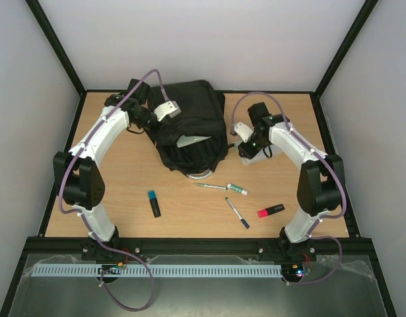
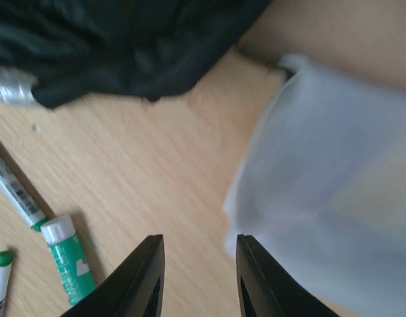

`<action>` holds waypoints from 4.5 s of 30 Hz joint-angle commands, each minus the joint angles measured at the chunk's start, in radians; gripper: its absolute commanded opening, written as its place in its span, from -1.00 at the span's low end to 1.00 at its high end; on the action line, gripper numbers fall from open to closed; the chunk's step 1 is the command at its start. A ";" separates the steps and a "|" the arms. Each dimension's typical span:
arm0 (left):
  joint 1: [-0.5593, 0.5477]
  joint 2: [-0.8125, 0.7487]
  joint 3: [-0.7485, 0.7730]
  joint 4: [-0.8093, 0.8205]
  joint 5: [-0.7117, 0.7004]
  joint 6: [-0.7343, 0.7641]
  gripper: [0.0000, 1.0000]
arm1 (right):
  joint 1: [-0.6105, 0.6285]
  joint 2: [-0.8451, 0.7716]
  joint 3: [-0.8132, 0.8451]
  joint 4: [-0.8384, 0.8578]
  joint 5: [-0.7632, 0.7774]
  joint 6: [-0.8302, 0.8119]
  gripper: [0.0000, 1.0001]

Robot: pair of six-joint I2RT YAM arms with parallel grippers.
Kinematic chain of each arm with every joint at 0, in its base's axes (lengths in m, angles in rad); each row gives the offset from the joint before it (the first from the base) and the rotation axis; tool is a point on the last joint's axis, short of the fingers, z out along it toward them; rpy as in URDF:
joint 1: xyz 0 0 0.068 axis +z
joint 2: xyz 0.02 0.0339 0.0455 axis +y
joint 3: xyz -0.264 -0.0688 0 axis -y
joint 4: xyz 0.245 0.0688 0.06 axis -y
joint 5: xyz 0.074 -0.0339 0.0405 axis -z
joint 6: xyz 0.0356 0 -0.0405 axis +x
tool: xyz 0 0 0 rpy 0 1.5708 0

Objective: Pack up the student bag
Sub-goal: Adjust the stationery at the center of the board, then pick up the stationery from the center of the board, then place the stationery at the center of the board, then pick up the stationery from the center of the board.

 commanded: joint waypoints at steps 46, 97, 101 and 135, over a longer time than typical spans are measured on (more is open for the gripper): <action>-0.015 -0.040 -0.027 -0.018 0.029 0.023 -0.95 | -0.171 0.507 0.624 -0.339 -0.132 0.049 -0.98; -0.023 -0.009 0.011 -0.018 0.021 0.022 -0.95 | 0.022 0.000 0.233 -0.313 -0.217 -0.589 0.90; -0.022 -0.017 0.009 -0.020 0.019 0.022 -0.95 | 0.090 0.074 0.302 -0.378 -0.141 -0.704 0.99; -0.026 0.092 0.108 0.013 0.053 -0.054 -0.95 | 0.223 0.358 0.339 -0.293 0.055 -0.880 0.99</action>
